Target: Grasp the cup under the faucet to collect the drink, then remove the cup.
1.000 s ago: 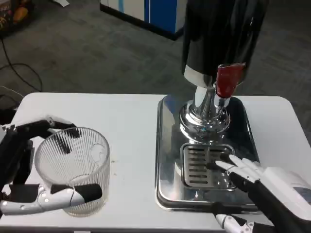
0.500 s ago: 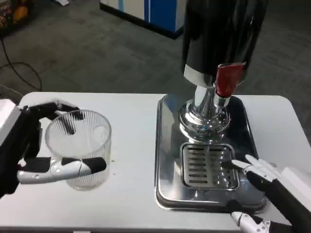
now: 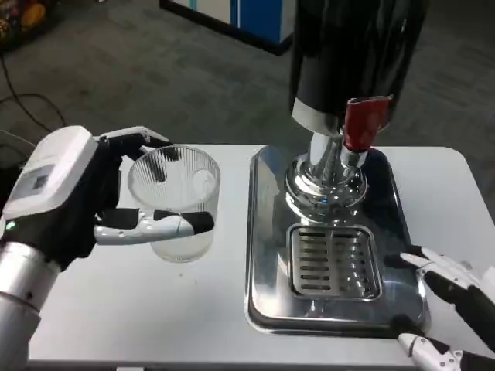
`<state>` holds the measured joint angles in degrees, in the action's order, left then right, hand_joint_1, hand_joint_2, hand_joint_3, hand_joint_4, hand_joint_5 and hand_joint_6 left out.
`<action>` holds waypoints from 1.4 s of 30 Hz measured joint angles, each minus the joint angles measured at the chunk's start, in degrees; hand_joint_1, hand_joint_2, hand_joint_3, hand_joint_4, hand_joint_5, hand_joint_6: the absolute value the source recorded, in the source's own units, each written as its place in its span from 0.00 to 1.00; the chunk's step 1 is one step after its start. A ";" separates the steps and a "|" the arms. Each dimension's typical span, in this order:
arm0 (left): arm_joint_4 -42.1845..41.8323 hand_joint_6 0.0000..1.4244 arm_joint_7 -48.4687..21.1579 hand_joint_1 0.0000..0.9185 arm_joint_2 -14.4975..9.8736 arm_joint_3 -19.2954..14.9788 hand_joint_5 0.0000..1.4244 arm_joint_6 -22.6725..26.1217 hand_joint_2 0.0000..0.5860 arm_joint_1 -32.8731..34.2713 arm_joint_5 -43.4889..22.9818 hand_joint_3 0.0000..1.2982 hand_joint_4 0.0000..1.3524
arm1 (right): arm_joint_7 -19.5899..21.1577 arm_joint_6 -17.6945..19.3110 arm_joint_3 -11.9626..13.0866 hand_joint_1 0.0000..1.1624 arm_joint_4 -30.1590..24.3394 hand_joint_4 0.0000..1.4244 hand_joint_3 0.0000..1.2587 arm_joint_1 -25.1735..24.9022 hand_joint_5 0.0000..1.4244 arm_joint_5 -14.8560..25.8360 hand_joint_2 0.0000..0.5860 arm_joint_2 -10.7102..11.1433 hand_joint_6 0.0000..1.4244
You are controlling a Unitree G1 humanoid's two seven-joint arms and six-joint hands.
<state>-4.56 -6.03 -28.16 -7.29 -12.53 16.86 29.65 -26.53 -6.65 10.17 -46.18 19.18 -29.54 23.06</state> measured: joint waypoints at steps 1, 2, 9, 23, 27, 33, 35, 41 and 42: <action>0.78 1.00 0.26 0.51 0.06 0.60 0.92 0.08 0.00 0.68 0.06 0.83 0.84 | 0.01 0.00 0.39 0.31 -0.05 0.03 0.12 0.34 0.03 0.15 0.80 0.00 0.00; 1.49 1.00 0.60 0.51 0.12 1.18 0.92 0.22 0.00 1.35 0.16 0.83 0.84 | 0.02 0.00 0.63 0.31 -0.10 0.03 0.12 0.57 0.03 0.35 0.80 0.02 0.00; 7.47 1.00 2.73 0.51 2.04 6.08 0.92 0.57 0.00 8.18 1.69 0.82 0.84 | 0.13 0.04 2.39 0.31 -0.97 0.03 0.12 1.76 0.03 1.99 0.80 0.05 0.00; 19.90 1.00 4.04 0.51 5.23 15.05 0.92 0.70 0.01 19.07 3.84 0.82 0.84 | 0.35 0.38 5.43 0.31 -1.05 0.03 0.12 2.63 0.03 4.31 0.80 0.19 0.00; 23.07 1.00 4.31 0.51 6.97 17.78 0.92 0.51 0.01 21.03 4.60 0.82 0.84 | 0.36 0.38 6.37 0.31 -1.05 0.03 0.12 2.59 0.03 5.18 0.80 0.19 0.00; 24.82 1.00 4.34 0.51 8.06 20.38 0.92 -0.04 0.01 22.24 4.77 0.82 0.84 | 0.40 0.38 7.51 0.31 -1.05 0.04 0.12 2.77 0.04 6.29 0.80 0.19 0.00; 25.34 1.00 4.42 0.51 8.26 21.55 0.92 -0.54 0.01 22.52 4.87 0.82 0.84 | 0.42 0.38 7.75 0.31 -1.04 0.04 0.12 2.84 0.04 6.45 0.80 0.19 0.00; 26.15 1.00 4.76 0.51 8.73 23.59 0.91 -0.92 0.01 23.82 5.94 0.82 0.84 | 0.49 0.38 8.13 0.31 -1.04 0.04 0.12 2.94 0.04 6.77 0.80 0.19 0.00; 26.34 1.00 4.79 0.51 8.79 23.81 0.91 -1.08 0.01 23.93 6.02 0.82 0.84 | 0.49 0.38 8.14 0.31 -1.04 0.04 0.12 2.95 0.04 6.87 0.80 0.19 0.00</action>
<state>21.78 -1.25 -19.37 16.52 -13.61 40.79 35.68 -26.04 -6.27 18.31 -47.22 22.13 -22.67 23.25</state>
